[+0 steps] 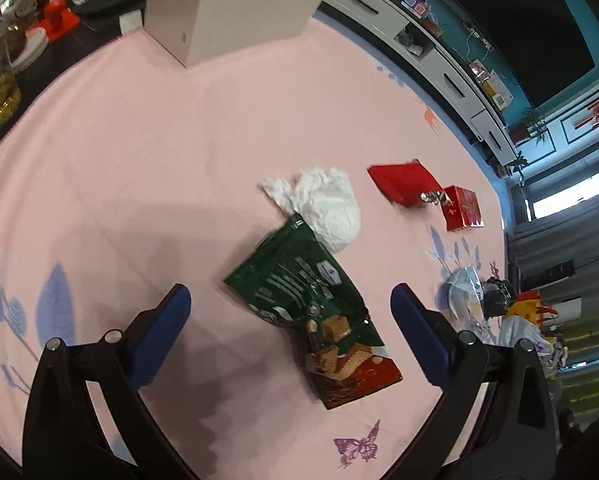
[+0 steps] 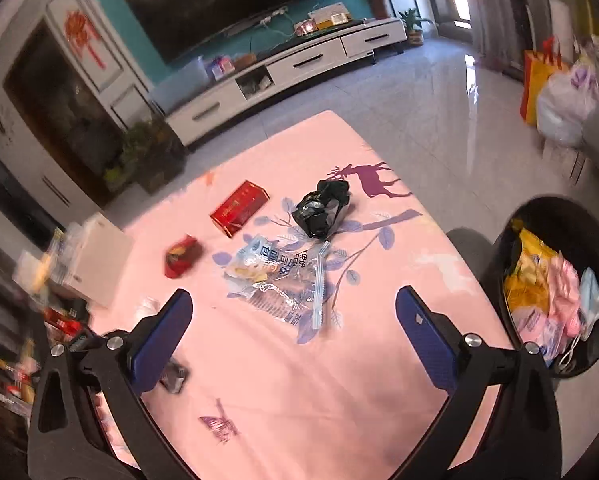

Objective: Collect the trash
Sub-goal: 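Move both tools back over the table toward the green chip bag, then grasp the green wafer bag with the left tool while the right tool grasps the clear plastic bag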

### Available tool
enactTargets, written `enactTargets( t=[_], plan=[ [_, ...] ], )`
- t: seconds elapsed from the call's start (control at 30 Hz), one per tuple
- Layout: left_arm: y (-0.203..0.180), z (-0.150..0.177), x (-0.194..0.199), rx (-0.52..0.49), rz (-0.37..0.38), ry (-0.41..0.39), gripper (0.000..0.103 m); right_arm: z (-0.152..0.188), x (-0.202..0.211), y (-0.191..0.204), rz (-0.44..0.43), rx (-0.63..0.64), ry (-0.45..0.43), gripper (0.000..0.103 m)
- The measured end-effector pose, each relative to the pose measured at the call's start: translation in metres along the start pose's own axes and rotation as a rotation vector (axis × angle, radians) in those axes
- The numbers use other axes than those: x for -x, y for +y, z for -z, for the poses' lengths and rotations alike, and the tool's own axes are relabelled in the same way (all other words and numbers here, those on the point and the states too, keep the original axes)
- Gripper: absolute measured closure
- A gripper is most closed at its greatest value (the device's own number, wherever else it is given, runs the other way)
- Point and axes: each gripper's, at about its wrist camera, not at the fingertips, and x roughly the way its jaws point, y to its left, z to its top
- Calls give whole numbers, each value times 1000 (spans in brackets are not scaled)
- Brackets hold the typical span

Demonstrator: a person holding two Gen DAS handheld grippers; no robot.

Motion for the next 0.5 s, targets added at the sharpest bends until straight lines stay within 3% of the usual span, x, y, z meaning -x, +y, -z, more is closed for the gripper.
enactTargets(
  t=[0.07, 0.17, 0.3, 0.5],
  plan=[
    [-4, 3, -8, 5, 14, 27, 3, -2, -16, 19, 58, 63, 13, 3],
    [-10, 6, -17, -6, 11, 56, 3, -5, -39, 35, 76, 142, 39, 4],
    [-19, 11, -17, -21, -22, 21, 3, -10, -82, 57, 146, 276, 91, 4],
    [-34, 17, -27, -61, -4, 49, 7, 6, -128, 89, 207, 529, 133, 4]
  ],
)
